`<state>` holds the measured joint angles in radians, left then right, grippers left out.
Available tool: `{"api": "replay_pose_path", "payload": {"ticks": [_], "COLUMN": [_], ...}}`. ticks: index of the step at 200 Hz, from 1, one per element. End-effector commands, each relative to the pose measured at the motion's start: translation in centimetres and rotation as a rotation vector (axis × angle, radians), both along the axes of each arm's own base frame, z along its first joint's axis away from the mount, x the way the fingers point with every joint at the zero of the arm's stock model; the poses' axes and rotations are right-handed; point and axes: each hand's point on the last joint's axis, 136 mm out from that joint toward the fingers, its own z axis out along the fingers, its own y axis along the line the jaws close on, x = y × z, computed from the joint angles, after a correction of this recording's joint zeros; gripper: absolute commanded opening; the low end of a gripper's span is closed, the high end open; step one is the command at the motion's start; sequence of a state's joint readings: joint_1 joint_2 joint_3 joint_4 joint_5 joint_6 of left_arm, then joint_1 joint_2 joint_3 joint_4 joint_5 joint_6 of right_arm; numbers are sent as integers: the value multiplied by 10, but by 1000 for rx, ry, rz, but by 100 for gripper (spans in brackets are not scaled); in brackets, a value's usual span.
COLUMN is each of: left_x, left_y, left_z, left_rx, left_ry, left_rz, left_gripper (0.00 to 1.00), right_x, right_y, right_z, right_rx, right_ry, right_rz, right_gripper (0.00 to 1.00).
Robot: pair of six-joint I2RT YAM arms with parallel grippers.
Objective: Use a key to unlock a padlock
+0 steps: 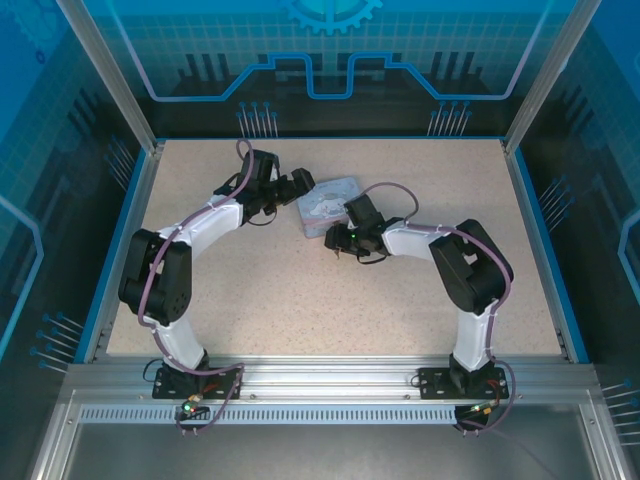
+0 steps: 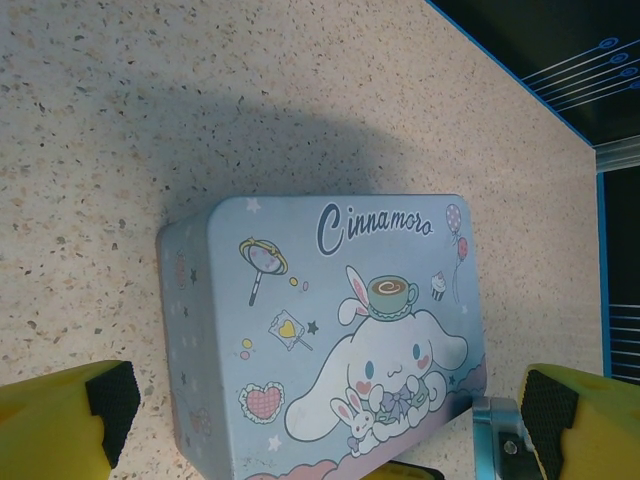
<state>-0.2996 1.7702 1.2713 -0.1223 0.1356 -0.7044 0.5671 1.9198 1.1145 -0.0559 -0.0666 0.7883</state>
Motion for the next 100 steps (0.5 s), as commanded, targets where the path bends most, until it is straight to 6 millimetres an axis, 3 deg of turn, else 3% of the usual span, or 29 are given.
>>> {"api": "replay_pose_path", "payload": {"ticks": [1,100], "left_x": [5,7], "left_y": [0,0], "left_z": [4,5], "left_rx": [-25,-36], "left_ry": [-10,-11], "left_rz": [-2,8], "left_gripper": [99,99], "right_x": [0,0], "right_y": [11,14], "right_z": [-3,-8], "right_rx": [-11,-11], "right_ry": [1,10], "right_rz": [35,46], "right_gripper": [49,41]}}
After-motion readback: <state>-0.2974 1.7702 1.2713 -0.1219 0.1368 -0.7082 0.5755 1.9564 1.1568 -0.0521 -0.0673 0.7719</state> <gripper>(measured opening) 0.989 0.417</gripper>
